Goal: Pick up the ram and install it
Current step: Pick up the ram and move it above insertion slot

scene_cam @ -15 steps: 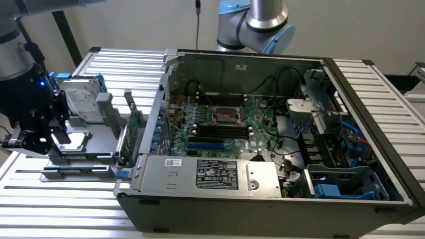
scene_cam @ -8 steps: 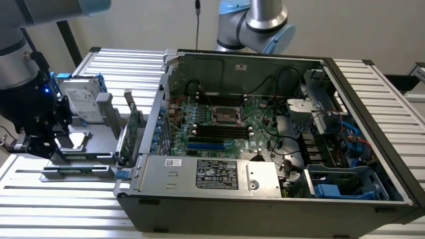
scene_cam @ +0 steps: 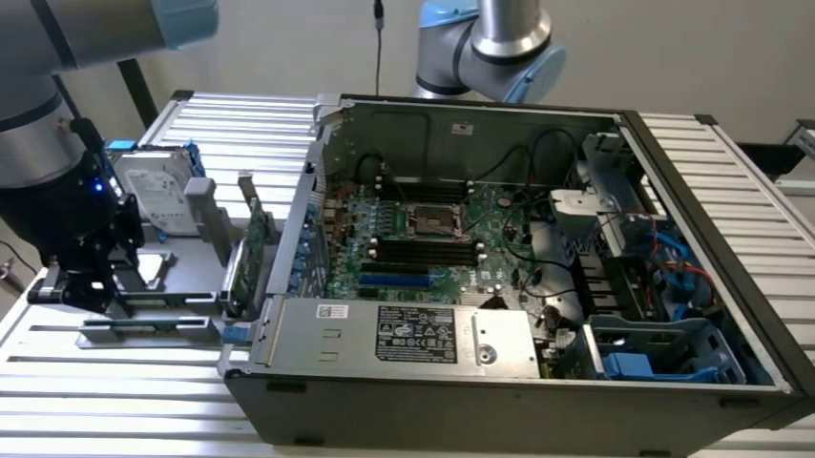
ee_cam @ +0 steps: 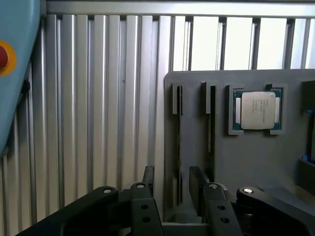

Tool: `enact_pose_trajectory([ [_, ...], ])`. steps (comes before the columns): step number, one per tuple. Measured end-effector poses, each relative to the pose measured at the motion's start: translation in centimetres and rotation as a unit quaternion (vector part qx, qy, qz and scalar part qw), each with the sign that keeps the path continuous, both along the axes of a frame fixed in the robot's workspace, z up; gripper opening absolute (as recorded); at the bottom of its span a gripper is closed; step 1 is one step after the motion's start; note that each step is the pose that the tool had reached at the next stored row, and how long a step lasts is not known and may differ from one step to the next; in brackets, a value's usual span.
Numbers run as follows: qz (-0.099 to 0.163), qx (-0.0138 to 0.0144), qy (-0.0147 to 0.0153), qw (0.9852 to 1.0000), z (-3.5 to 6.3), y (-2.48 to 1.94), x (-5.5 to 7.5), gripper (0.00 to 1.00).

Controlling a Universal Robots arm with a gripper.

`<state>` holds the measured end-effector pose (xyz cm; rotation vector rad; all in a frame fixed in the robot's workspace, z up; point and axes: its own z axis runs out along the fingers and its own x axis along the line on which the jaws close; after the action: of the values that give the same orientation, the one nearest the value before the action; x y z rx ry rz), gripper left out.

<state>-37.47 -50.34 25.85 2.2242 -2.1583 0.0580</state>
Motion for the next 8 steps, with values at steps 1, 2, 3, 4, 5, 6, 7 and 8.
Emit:
enact_pose_trajectory([
  [1, 0.000, 0.0001, 0.0000, 1.0000, -0.18, 0.00, 0.0, 0.42],
  [2, 0.000, 0.0000, 0.0000, 1.0000, -0.36, 0.00, 0.0, 0.42],
  [3, 0.000, 0.0000, 0.0000, 1.0000, -0.54, 0.00, 0.0, 0.42],
  [4, 0.000, 0.0000, 0.0000, 1.0000, -0.72, 0.00, 0.0, 0.42],
  [5, 0.000, 0.0000, 0.0000, 1.0000, -0.90, 0.00, 0.0, 0.42],
  [6, 0.000, 0.0000, 0.0000, 1.0000, -1.09, 0.00, 0.0, 0.42],
  [7, 0.000, 0.0000, 0.0000, 1.0000, -1.27, 0.00, 0.0, 0.42],
  [8, 0.000, 0.0000, 0.0000, 1.0000, -1.45, 0.00, 0.0, 0.42],
])
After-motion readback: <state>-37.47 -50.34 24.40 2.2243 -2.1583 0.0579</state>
